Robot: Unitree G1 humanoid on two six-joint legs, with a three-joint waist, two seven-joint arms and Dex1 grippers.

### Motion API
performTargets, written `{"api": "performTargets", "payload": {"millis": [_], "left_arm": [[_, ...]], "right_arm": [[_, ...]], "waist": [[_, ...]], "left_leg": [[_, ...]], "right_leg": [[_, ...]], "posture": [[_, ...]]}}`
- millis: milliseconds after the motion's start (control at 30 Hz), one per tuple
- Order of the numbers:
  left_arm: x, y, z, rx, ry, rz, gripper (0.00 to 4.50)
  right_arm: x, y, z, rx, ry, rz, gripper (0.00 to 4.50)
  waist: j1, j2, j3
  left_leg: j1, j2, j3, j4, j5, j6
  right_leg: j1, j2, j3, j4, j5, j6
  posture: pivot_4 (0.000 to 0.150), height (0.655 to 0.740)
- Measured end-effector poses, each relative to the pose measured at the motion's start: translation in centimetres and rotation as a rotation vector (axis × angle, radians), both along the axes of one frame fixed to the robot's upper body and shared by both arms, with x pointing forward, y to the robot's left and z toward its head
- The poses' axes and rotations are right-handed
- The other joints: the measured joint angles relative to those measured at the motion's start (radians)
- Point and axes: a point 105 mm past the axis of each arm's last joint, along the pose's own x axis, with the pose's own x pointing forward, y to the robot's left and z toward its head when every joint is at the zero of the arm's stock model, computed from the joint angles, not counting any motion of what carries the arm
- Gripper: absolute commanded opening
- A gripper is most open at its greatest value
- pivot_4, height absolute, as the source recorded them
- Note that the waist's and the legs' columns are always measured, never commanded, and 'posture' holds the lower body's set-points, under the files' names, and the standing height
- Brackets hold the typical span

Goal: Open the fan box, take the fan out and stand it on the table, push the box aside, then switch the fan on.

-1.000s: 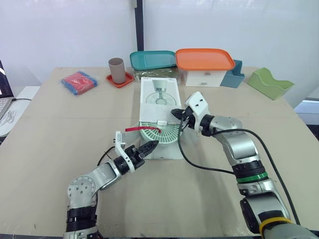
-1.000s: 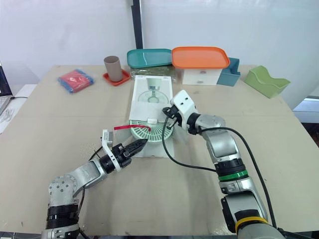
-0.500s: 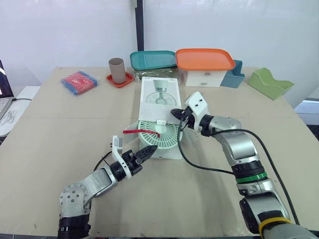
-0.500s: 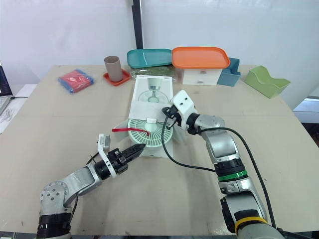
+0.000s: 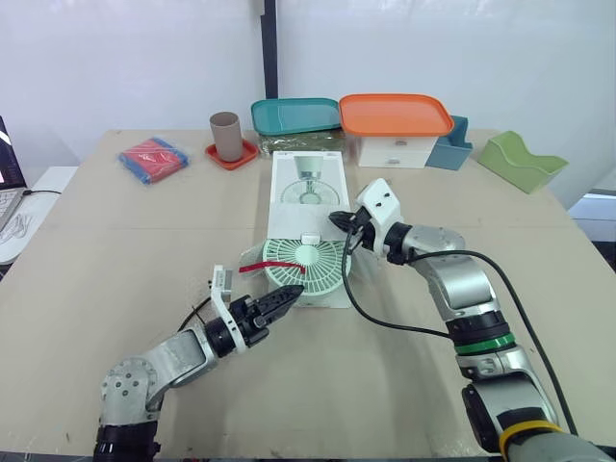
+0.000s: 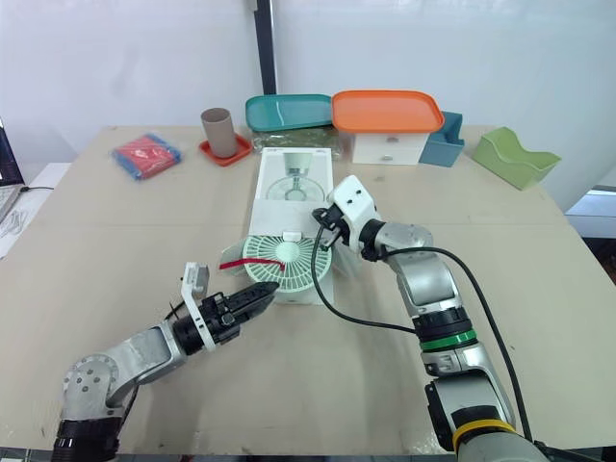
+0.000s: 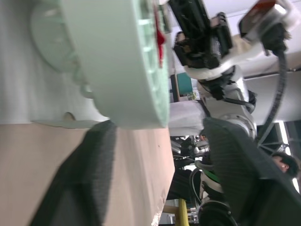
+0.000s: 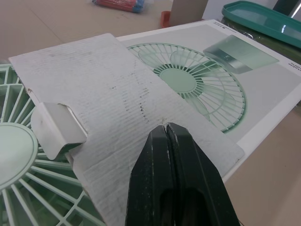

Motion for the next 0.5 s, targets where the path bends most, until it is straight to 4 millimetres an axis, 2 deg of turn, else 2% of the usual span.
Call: {"api": "performTargets", "payload": {"millis": [133, 400, 500], "left_arm": [[0.0, 0.5, 0.4, 0.0, -0.008, 0.008, 4.45], [1.2, 2.0, 0.4, -0.018, 0.018, 0.144, 4.45], [1.8, 1.3, 0.4, -0.074, 0.039, 0.184, 4.45]], "right_arm": [[0.0, 0.1, 0.0, 0.003, -0.002, 0.005, 0.0], [0.0, 0.3, -0.1, 0.006, -0.002, 0.01, 0.0], [0.0, 0.3, -0.1, 0.006, -0.001, 0.011, 0.0]], "waist": [[0.0, 0.0, 0.0], [0.001, 0.0, 0.0], [0.001, 0.0, 0.0]], "left_leg": [[0.0, 0.0, 0.0, 0.0, 0.0, 0.0], [0.0, 0.0, 0.0, 0.0, 0.0, 0.0], [0.0, 0.0, 0.0, 0.0, 0.0, 0.0]], "right_leg": [[0.0, 0.0, 0.0, 0.0, 0.0, 0.0], [0.0, 0.0, 0.0, 0.0, 0.0, 0.0], [0.0, 0.0, 0.0, 0.0, 0.0, 0.0]], "posture": [[0.15, 0.74], [0.15, 0.74], [0.15, 0.74]]}}
